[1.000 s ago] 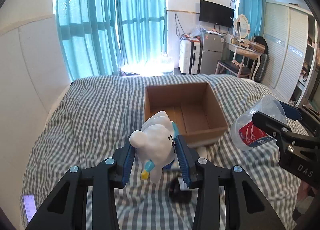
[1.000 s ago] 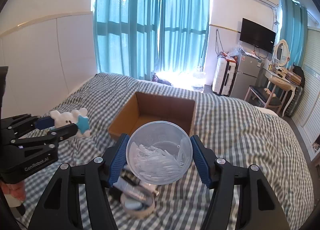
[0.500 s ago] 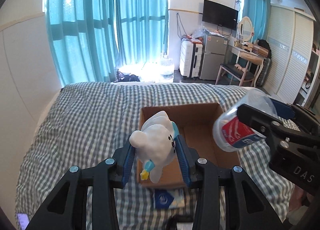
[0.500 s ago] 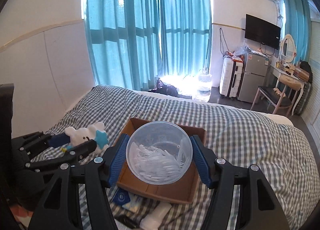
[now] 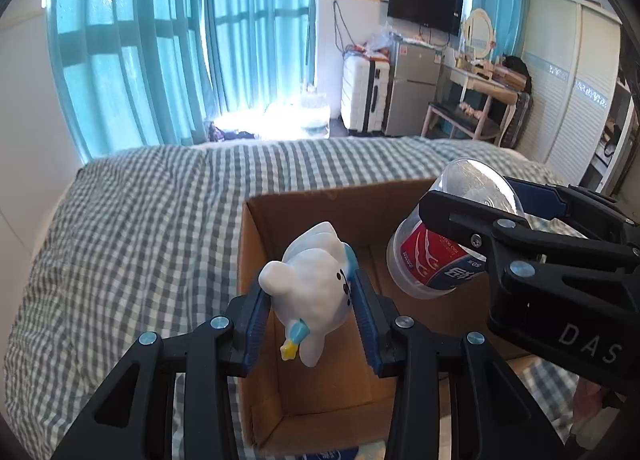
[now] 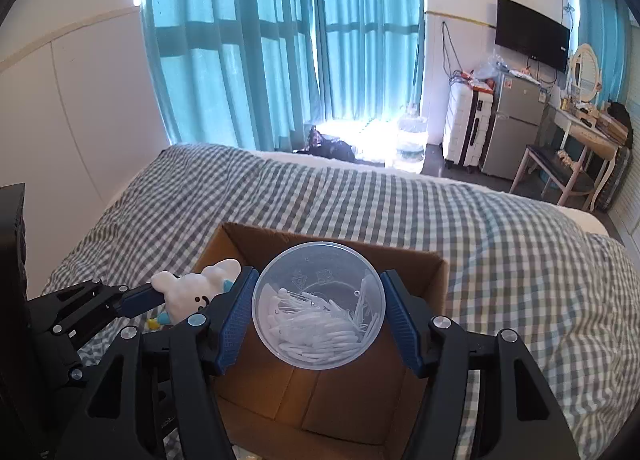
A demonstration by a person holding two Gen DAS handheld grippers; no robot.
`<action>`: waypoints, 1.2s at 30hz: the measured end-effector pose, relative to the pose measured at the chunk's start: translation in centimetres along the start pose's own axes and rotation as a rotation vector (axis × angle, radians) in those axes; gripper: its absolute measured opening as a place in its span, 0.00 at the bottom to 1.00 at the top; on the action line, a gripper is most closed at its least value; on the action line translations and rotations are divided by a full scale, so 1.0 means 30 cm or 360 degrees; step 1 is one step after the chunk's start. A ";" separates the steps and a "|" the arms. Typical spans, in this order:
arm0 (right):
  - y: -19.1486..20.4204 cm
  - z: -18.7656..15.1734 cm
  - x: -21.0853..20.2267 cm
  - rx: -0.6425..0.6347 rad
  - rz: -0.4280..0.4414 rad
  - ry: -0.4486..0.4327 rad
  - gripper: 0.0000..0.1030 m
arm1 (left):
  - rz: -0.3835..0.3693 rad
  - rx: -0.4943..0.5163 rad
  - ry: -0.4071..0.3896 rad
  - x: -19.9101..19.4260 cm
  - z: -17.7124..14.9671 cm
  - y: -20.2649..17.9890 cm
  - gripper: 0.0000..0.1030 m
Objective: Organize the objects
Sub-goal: 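Lower both held items into the box and open both grippers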
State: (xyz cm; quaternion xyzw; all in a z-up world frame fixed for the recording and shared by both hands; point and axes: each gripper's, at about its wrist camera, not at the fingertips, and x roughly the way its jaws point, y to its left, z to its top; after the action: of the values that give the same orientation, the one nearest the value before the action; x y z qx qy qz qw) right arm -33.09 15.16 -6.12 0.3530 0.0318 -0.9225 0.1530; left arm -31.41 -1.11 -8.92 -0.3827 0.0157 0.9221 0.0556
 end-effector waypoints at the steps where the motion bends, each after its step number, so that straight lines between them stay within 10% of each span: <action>1: 0.000 -0.007 0.015 -0.0008 -0.0004 0.0006 0.60 | -0.0003 0.0006 0.0013 0.017 -0.003 0.000 0.39; 9: -0.039 -0.055 0.059 0.0027 0.0009 0.0050 0.60 | -0.0054 0.0079 0.0021 0.071 -0.046 -0.030 0.41; 16: -0.063 -0.039 -0.057 0.0106 0.0063 -0.0050 0.71 | -0.0083 0.0039 -0.0049 -0.019 -0.048 -0.036 0.88; 36: 0.040 -0.116 -0.662 -0.0057 -0.0039 -0.0223 0.86 | 0.0147 -0.0045 -0.0151 -0.567 -0.094 -0.017 0.96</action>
State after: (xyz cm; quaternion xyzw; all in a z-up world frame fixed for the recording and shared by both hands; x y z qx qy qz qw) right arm -16.51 19.76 4.45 0.2845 0.0420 -0.9460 0.1498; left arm -17.43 -2.34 1.13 -0.3382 0.0178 0.9409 0.0082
